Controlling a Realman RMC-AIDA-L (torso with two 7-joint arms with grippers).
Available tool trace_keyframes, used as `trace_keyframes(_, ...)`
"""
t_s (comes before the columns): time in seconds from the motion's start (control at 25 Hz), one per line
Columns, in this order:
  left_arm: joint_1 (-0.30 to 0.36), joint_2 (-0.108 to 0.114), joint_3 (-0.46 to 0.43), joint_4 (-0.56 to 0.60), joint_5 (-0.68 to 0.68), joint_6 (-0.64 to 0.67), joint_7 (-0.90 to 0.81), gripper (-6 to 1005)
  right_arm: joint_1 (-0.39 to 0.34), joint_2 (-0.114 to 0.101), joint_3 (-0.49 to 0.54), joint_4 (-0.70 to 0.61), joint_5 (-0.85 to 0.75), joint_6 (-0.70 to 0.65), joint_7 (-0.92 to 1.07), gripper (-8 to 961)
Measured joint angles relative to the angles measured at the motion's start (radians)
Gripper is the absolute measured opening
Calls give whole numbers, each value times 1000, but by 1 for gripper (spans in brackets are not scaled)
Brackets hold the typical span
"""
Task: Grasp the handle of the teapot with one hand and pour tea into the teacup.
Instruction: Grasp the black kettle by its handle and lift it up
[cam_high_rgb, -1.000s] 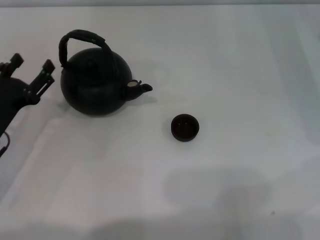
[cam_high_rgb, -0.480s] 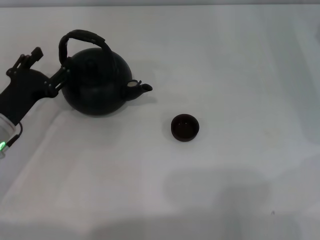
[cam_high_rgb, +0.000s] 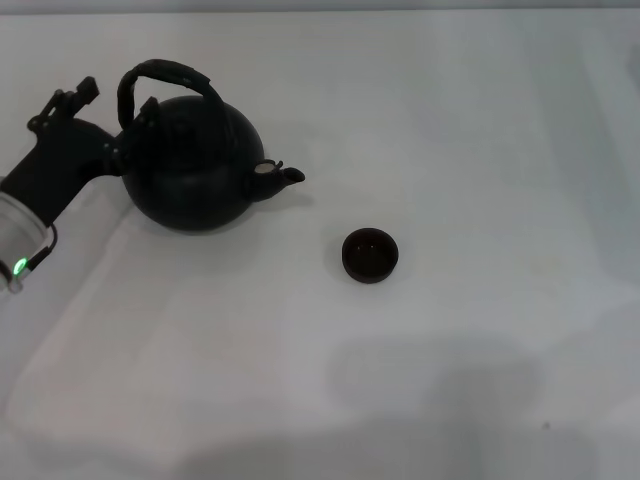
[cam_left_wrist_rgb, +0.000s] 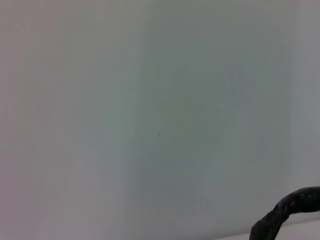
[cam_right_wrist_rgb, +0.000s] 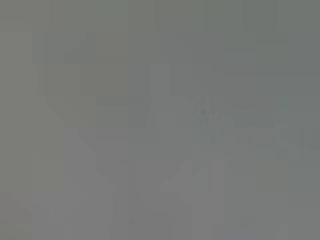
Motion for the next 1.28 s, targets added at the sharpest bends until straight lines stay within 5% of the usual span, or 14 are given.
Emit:
trace_keyframes(0.2, -14, -2, 3, 0, -1, -18, 9, 786, 4, 0, 2, 0, 0, 0, 0, 838)
trace_keyframes(0.64, -20, -5, 3, 0, -5, -26, 66, 560, 15, -3, 3, -1, 3, -8, 0, 839)
trace_keyframes(1.0, -25, -4, 0, 19, -5, -27, 66, 116, 25, -3, 3, -2, 3, -22, 0, 839)
trace_keyframes(1.28, -23, -3, 3, 95, 1, -21, 66, 87, 26, -4, 3, -5, 3, -22, 0, 839)
